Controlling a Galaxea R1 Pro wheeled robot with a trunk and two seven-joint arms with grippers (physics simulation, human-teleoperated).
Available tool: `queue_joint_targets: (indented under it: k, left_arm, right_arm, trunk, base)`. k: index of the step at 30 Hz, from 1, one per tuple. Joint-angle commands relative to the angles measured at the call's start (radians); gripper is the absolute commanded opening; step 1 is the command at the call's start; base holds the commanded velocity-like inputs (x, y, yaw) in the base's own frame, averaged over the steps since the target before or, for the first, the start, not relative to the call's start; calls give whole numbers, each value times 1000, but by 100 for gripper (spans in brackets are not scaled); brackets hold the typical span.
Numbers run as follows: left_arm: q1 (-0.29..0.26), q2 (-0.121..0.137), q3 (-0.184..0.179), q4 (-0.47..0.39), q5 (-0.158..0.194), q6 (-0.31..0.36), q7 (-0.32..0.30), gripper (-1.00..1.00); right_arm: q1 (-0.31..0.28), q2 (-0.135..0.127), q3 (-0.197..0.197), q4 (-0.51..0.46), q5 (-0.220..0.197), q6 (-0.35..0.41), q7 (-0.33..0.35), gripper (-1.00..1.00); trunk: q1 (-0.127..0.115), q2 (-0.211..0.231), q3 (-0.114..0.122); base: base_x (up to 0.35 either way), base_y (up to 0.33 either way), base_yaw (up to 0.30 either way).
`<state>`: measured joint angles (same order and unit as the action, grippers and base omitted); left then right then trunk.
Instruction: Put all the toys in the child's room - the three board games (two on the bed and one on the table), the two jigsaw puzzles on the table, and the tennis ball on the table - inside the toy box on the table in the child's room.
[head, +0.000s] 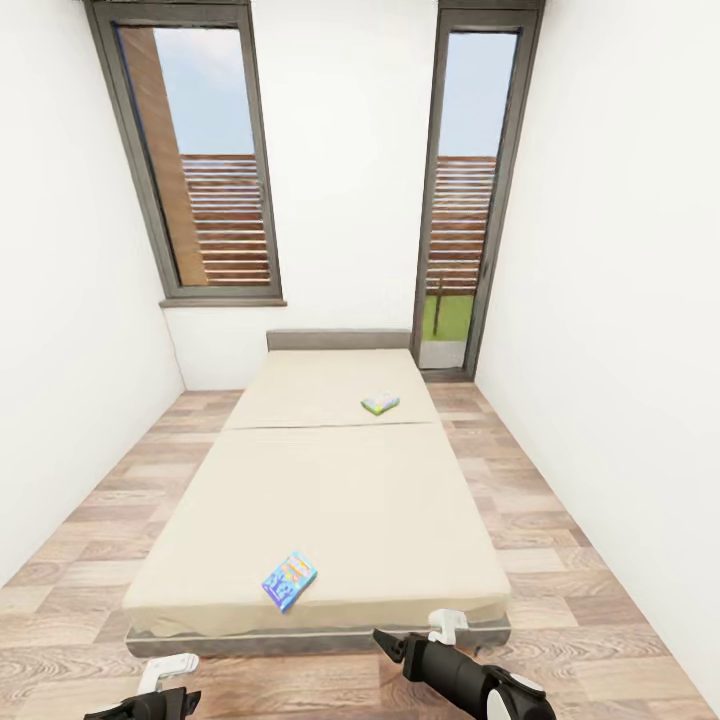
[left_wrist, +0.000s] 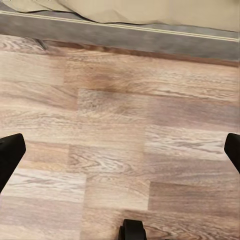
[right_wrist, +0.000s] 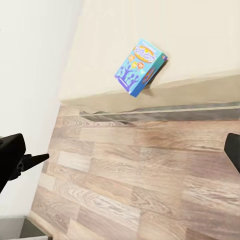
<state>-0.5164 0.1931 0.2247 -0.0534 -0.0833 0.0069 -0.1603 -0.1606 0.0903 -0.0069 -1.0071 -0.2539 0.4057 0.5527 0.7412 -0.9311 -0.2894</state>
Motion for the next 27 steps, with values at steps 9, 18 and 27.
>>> queue_joint_targets:
  k: [9,18,27]
  left_arm:
    - [-1,0,8,0,-9,2,-4,100]
    - [-1,1,8,0,-9,2,-4,100]
    - [-1,1,8,0,-9,1,-4,100]
  right_arm:
    - [-1,0,-2,-1,-10,9,0,100]
    - [-1,0,-1,-1,-9,8,0,100]
    - [-1,0,-2,-1,-10,8,0,100]
  trunk:
    - [0,-1,1]
    - [0,-1,2]
    - [0,-1,2]
  base:
    - [-133,0,0]
    - [-60,124,0]
    - [-2,95,0]
